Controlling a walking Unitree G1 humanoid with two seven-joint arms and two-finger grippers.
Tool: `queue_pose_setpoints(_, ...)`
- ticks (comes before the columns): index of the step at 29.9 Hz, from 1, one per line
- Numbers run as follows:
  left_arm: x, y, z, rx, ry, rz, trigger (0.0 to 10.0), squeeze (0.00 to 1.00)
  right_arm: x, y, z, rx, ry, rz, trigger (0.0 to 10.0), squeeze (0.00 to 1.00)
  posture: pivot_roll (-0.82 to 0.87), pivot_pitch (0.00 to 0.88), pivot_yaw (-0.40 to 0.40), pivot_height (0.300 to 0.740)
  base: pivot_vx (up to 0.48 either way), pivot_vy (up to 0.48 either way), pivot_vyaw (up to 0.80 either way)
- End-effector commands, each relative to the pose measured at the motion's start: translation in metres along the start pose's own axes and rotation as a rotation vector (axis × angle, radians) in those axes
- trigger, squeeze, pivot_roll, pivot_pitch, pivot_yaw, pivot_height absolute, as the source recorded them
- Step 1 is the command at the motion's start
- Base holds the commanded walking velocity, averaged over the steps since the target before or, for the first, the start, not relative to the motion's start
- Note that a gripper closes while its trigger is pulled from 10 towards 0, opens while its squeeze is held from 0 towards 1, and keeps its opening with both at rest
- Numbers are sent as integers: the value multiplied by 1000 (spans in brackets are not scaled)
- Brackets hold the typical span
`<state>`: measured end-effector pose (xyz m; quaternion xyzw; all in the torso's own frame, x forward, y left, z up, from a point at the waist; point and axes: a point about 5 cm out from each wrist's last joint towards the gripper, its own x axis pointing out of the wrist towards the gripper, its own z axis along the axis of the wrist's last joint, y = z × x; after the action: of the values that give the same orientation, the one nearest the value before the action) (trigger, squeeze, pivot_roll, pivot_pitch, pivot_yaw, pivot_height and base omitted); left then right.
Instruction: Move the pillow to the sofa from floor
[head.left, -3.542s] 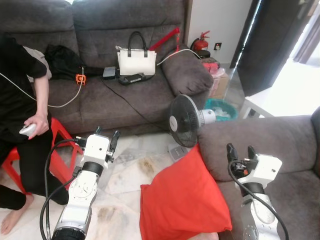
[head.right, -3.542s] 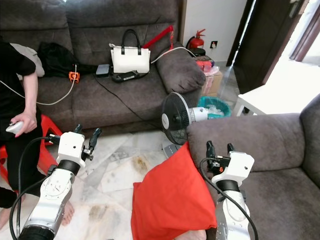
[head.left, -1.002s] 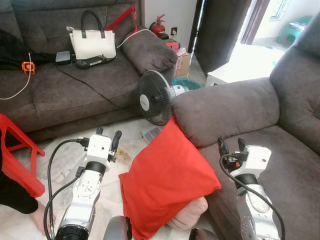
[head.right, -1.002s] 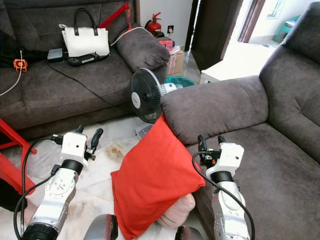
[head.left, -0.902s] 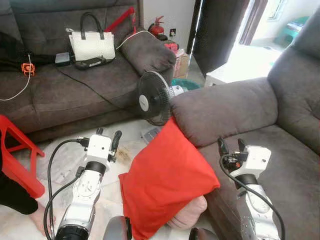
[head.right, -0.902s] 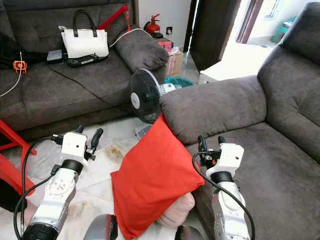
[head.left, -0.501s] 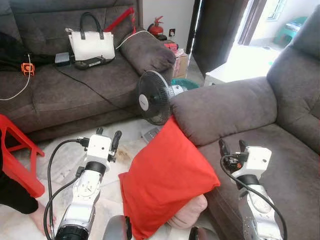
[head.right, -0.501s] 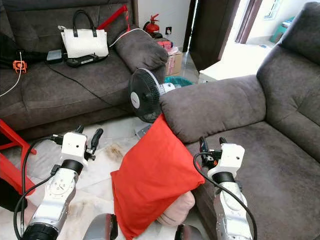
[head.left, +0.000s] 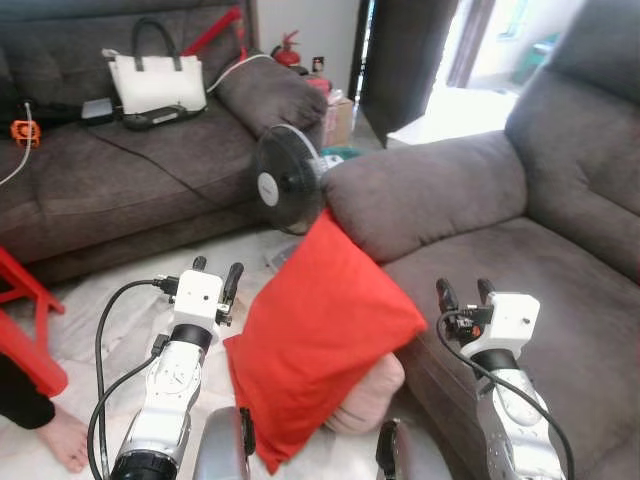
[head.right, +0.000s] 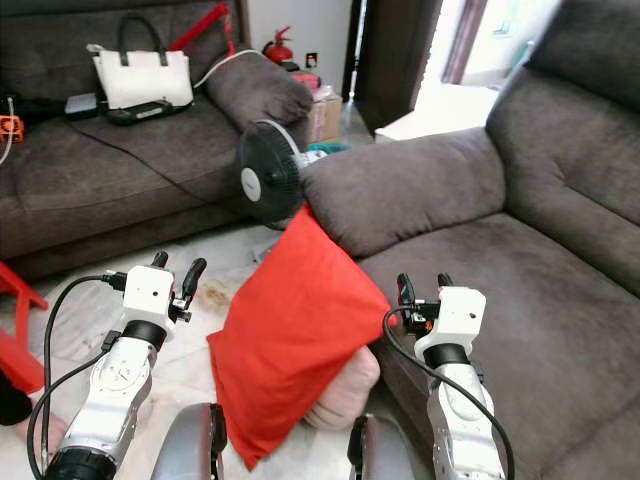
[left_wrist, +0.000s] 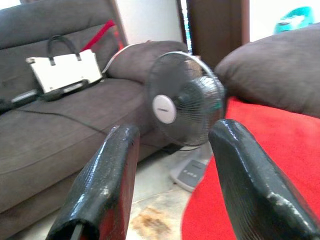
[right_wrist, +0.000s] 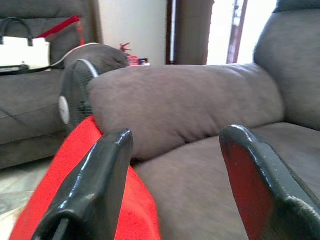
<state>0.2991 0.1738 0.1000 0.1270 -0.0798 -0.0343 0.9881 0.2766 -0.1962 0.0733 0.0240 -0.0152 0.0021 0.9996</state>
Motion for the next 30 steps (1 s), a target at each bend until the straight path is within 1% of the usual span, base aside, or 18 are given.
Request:
queue_pose_setpoints(1, 1, -2, 0, -12, 5, -8, 10000, 0, 1, -4, 4, -11, -12, -4, 10000, 0, 70, 0, -64, 544, 0, 0, 0)
queue_pose_setpoints(7, 1, -2, -1, -13, 9, -6, 10000, 0, 1, -1, 3, -16, -7, 11, 10000, 0, 72, 0, -65, 544, 0, 0, 0)
queue_pose_setpoints(17, 1, -2, -1, -16, 8, -6, 10000, 0, 1, 0, 3, -15, -12, 17, 10000, 0, 70, 0, -64, 544, 0, 0, 0)
queue_pose_setpoints(19, 1, -2, -1, -17, 8, -7, 10000, 0, 1, 0, 3, -24, -11, 23, 10000, 0, 69, 0, -64, 544, 0, 0, 0)
queue_pose_setpoints(21, 1, -2, -1, -15, 10, -8, 10000, 0, 1, 0, 3, -57, -3, 28, 10000, 0, 71, 0, -65, 544, 0, 0, 0)
queue_pose_setpoints(22, 1, -2, -1, -14, 11, -8, 10000, 0, 1, 1, 2, -72, -2, 33, 10000, 0, 72, 0, -65, 544, 0, 0, 800)
queue_pose_setpoints(26, 1, -2, -1, -13, 13, -5, 10000, 0, 2, 2, 2, -59, -5, 34, 10000, 0, 74, 0, -66, 544, 0, 0, 780)
queue_pose_setpoints(27, 1, -2, -1, -13, 13, -5, 10000, 0, 2, 2, 2, -38, -9, 31, 10000, 0, 75, 0, -66, 544, 0, 0, 0)
queue_pose_setpoints(30, 1, -2, -1, -13, 13, -5, 10000, 0, 3, 2, 2, -33, -8, 30, 10000, 0, 75, 0, -66, 544, 0, 0, 0)
